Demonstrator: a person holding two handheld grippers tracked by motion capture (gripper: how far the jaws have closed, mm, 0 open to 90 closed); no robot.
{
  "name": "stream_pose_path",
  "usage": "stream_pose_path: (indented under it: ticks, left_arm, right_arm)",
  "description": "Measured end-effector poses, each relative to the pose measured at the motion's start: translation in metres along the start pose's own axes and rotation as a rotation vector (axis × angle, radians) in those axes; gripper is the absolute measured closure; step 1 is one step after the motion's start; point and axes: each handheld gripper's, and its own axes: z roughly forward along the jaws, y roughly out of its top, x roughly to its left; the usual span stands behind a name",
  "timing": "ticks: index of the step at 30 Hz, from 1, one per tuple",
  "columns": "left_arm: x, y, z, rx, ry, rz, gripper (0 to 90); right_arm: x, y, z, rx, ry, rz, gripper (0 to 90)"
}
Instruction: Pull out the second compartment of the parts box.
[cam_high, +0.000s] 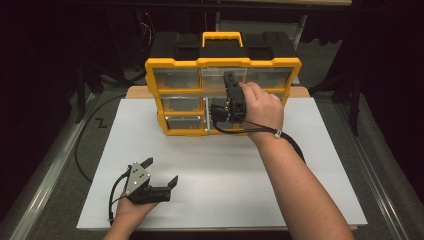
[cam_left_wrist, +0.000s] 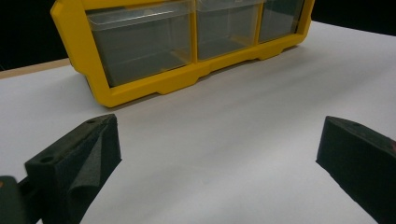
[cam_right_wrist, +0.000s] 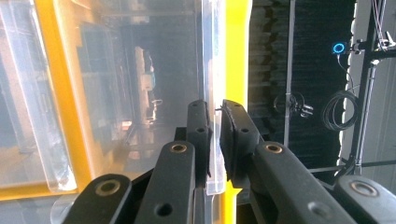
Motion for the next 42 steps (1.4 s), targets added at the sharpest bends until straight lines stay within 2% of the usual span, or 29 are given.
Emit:
stream_pose_path:
  ticks: [15, 42]
  left_arm:
    - [-0.001, 0.0, 0.0, -0.003, 0.0, 0.001, 0.5]
    - [0.0, 0.002, 0.001, -0.009, -0.007, 0.002, 0.5]
  right_arm:
    - [0.0, -0.002, -0.027, -0.017, -0.014, 0.013, 84.0]
    - [-0.004, -0.002, -0.069, -0.055, -0.044, 0.0, 83.5]
